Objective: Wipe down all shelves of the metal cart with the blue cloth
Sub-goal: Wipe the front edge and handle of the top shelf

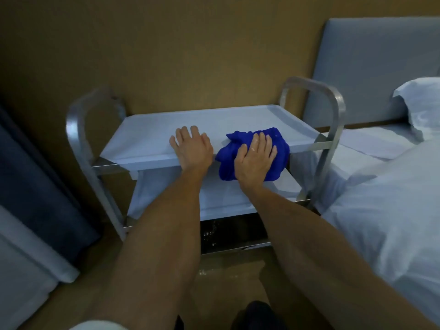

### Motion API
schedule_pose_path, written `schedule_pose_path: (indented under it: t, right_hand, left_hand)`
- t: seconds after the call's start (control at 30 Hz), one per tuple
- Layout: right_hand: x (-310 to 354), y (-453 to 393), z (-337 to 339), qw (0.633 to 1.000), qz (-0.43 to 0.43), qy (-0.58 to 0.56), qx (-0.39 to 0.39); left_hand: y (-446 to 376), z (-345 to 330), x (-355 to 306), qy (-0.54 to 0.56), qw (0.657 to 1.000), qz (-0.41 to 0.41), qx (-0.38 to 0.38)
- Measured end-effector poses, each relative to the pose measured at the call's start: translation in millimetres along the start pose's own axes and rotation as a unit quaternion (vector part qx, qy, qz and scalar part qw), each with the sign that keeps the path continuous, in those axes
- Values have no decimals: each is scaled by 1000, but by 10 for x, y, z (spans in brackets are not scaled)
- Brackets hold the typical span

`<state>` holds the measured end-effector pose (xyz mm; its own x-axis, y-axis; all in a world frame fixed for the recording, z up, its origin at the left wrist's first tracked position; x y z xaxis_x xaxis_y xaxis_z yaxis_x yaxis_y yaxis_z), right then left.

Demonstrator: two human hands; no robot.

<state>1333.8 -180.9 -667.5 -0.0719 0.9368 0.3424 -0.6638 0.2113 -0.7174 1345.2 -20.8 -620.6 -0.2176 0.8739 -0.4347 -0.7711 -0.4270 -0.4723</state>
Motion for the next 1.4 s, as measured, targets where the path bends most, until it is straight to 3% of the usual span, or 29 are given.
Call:
schedule_pose_path:
  t: [0.13, 0.27, 0.37, 0.47, 0.6, 0.7, 0.8, 1.03, 1.27, 1.4]
  right_hand:
    - [155, 26, 16, 999, 27, 27, 17]
    - [573, 104, -46, 995, 89, 24, 36]
    - [1099, 202, -117, 990, 134, -8, 36]
    - [1650, 372, -212, 983, 181, -26, 31]
    - [2427, 663, -396, 959, 263, -15, 102]
    - [3078, 882, -504, 933, 333, -12, 132]
    - [3427, 1012, -619, 926, 342, 15, 161]
    - [3040, 903, -611, 935, 341, -30, 88]
    - [1712, 615, -444, 952, 304, -4, 45]
    - [1004, 443, -296, 966, 252, 37, 37]
  left_hand:
    - [-265, 411, 395, -79, 993, -4, -91]
    - [-648, 881, 1001, -49, 955, 225, -184]
    - [-674, 981, 1385, 24, 924, 351, -152]
    - [-636, 1044, 1605, 46, 934, 313, -166]
    - [-850, 1323, 2050, 125, 929, 313, -151]
    - [-892, 1361, 2293, 156, 936, 265, -170]
    - [-773, 1263, 2367, 174, 935, 256, -173]
    - [-615, 1079, 2357, 51, 942, 292, -158]
    - [-259, 809, 2205, 68, 917, 371, -132]
    - [324, 308, 1974, 81, 930, 357, -30]
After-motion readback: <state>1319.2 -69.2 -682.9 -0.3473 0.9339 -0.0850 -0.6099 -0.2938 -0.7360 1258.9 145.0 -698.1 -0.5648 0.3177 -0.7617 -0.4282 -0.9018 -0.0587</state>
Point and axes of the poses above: each hand's wrist, its own y-axis away from the middle knuckle, its own z-axis out of the back of the hand, x = y × z, the point moved 3 cm from there along -y, towards the middle knuckle, and after that the axes turned 13 degrees about z, right-handed, at the moved point
